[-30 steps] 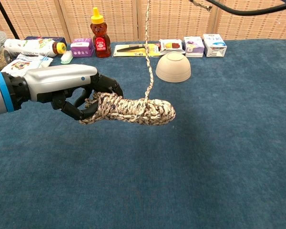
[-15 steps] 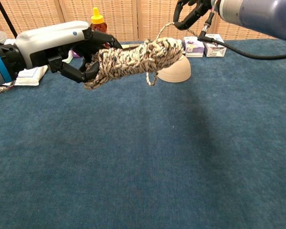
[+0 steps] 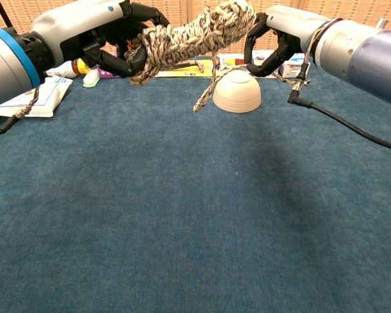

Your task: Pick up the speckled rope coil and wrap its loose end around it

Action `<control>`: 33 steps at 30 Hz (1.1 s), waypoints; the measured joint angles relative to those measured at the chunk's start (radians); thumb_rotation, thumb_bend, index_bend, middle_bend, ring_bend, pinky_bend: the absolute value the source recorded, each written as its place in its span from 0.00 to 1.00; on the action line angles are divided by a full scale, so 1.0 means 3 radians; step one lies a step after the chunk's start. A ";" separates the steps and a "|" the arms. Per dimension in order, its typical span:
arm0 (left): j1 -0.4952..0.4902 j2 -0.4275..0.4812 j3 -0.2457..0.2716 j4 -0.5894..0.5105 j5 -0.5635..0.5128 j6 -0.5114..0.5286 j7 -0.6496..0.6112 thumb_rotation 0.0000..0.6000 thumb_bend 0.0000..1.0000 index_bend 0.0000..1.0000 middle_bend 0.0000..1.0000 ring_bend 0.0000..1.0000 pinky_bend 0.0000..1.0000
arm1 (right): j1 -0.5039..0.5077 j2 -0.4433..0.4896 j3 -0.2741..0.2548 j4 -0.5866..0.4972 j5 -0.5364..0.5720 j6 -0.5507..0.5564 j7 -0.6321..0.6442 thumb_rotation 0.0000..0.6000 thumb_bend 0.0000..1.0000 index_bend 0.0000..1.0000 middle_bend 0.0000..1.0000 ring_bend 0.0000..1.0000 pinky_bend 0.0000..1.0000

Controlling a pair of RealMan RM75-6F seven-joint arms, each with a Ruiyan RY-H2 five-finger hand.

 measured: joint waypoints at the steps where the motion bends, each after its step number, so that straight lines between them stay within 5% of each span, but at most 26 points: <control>1: 0.0002 -0.0018 -0.0017 0.0001 -0.0025 0.0010 0.0028 1.00 0.66 0.77 0.56 0.56 0.68 | -0.0020 -0.0005 -0.0022 -0.0016 -0.0040 0.0034 -0.0002 1.00 0.49 0.75 0.00 0.00 0.00; 20: 0.0067 -0.0602 -0.0353 0.0050 -0.0629 0.0463 0.0983 1.00 0.65 0.78 0.58 0.57 0.68 | -0.0491 -0.0424 -0.0448 0.0024 -0.1037 0.0900 -0.0127 1.00 0.49 0.76 0.00 0.00 0.00; 33: 0.0064 -0.0807 -0.0471 0.0123 -0.0864 0.0604 0.1410 1.00 0.65 0.78 0.58 0.57 0.68 | -0.0660 -0.0424 -0.0587 -0.0045 -0.1457 0.0980 -0.0128 1.00 0.49 0.76 0.00 0.00 0.00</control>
